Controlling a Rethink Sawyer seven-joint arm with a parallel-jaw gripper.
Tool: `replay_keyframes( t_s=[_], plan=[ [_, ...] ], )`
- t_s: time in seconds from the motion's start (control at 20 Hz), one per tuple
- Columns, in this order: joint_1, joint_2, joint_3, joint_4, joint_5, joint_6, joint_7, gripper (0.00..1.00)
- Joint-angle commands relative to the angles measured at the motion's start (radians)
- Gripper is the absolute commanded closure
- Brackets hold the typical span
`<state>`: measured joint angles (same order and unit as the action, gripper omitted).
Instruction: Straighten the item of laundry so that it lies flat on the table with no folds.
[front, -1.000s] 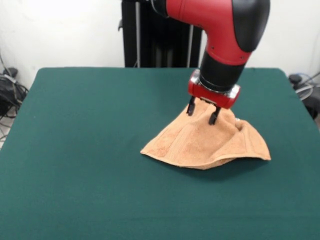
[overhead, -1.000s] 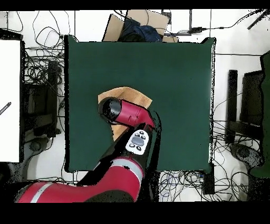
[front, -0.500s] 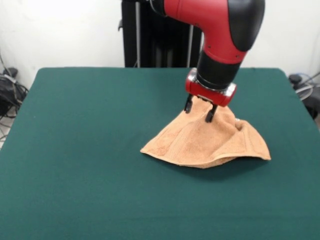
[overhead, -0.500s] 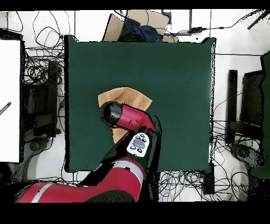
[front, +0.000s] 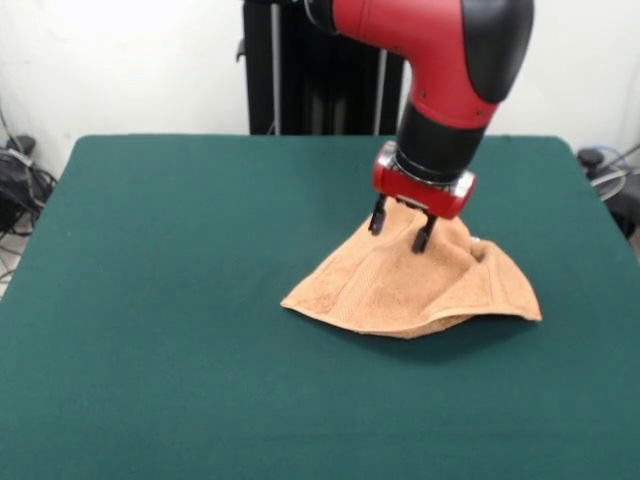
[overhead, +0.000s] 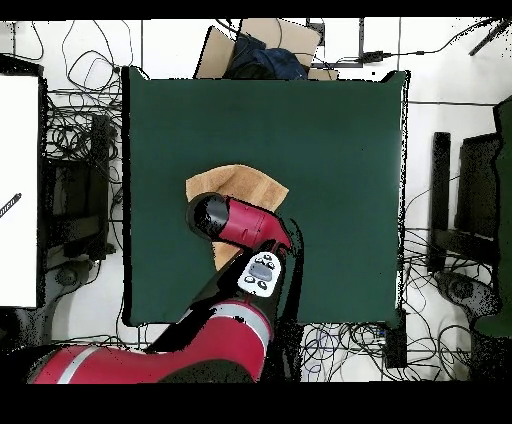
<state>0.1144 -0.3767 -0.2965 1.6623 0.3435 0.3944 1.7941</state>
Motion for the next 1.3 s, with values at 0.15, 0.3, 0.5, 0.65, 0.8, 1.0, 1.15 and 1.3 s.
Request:
replay_keyframes(
  t_s=[0.15,0.3,0.5,0.65,0.8,1.0,1.15,1.3],
  plan=[
    [0.032,0.008,0.073,0.057,-0.049,-0.108,0.157,0.0],
    [0.022,0.016,0.08,0.057,-0.052,-0.119,0.152,0.0],
    [0.019,0.011,0.085,0.066,-0.044,-0.12,0.159,0.0],
    [0.016,0.009,0.087,0.068,-0.034,-0.1,0.163,0.0],
    [0.013,0.001,0.095,0.087,-0.026,-0.106,0.175,0.0],
    [0.001,-0.002,0.108,0.094,-0.023,-0.097,0.169,0.0],
    [-0.009,0.016,0.111,0.076,-0.013,-0.046,0.165,0.0],
    [-0.062,0.063,0.159,0.063,0.01,-0.013,0.153,0.0]
  ],
)
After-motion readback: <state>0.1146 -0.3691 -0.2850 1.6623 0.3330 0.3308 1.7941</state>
